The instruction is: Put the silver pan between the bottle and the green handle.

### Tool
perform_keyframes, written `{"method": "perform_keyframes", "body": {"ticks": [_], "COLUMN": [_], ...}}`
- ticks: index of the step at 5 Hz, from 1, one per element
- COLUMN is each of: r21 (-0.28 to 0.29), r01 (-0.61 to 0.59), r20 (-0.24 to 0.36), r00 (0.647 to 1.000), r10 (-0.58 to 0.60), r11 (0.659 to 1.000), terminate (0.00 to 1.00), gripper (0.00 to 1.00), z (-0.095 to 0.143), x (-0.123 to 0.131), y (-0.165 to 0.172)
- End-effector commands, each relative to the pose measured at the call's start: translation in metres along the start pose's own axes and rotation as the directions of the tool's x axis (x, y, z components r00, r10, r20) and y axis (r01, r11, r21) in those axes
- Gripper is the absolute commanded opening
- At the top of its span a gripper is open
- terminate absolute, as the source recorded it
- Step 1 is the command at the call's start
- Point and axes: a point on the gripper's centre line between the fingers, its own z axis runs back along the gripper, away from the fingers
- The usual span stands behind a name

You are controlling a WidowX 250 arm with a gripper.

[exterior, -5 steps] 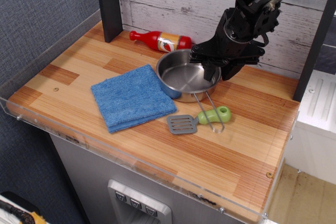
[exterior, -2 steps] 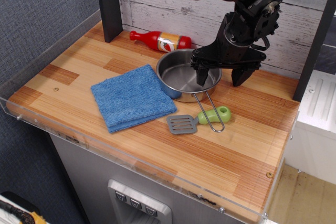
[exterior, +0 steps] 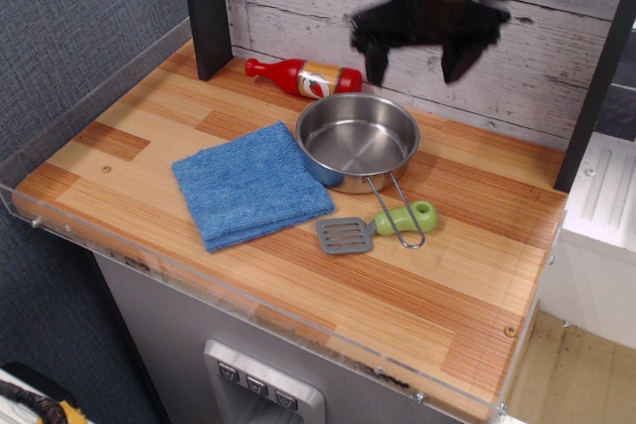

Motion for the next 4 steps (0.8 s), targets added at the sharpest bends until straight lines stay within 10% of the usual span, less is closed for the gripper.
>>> {"method": "perform_keyframes", "body": {"ticks": [1,3,4], "r21": [0.044,0.044,0.044], "r01": [-0.051,-0.051,-0.051], "r20": [0.096,0.096,0.096], "r00": [0.994,0.994,0.994], "r10": [0.046,0.046,0.046], "r11": [0.998,0.998,0.998], "terminate": [0.0,0.0,1.0], "gripper": [1.0,1.0,1.0], "z": [0.0405,0.0405,0.0405], "x": [0.0064,0.0064,0.0064], "y": [0.0615,0.0615,0.0615]}}
